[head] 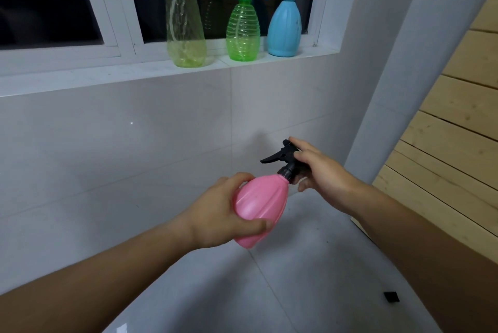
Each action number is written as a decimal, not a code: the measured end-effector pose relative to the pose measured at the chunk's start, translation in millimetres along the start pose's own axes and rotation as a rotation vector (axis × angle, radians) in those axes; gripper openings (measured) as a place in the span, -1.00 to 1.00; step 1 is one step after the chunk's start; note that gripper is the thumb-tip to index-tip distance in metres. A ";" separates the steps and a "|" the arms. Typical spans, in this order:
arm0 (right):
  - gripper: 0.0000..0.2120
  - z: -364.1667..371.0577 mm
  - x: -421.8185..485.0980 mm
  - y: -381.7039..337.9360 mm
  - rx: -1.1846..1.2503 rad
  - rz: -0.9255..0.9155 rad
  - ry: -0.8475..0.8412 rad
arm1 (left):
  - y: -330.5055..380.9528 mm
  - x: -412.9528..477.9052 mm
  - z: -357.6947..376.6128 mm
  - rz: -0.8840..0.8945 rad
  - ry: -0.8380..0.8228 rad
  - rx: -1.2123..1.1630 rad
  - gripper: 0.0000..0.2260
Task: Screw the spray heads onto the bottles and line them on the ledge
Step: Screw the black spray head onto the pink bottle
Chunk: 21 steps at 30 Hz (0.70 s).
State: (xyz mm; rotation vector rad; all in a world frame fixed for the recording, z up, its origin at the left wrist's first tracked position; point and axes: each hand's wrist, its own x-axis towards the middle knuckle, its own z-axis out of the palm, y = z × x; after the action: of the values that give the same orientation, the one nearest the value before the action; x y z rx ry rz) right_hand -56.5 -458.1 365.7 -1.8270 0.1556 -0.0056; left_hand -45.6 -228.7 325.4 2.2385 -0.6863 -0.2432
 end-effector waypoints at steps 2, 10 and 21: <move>-0.55 0.0 1.2 -0.2 0.077 0.004 0.037 | -0.1 -0.4 -1.1 -0.013 -0.003 0.019 -0.24; -0.31 -4.9 -5.9 3.8 0.287 0.037 -0.144 | -1.0 0.4 -0.6 -0.123 -0.029 -0.007 -0.13; -0.38 10.4 0.9 9.7 0.244 -0.034 -0.044 | 14.4 2.4 6.4 -0.418 -0.276 -0.663 -0.22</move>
State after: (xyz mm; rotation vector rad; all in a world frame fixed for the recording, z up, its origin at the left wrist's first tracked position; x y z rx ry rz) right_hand -55.8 -450.7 353.6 -1.5853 0.0890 -0.0078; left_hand -51.7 -242.1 331.6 1.6877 -0.2076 -0.8647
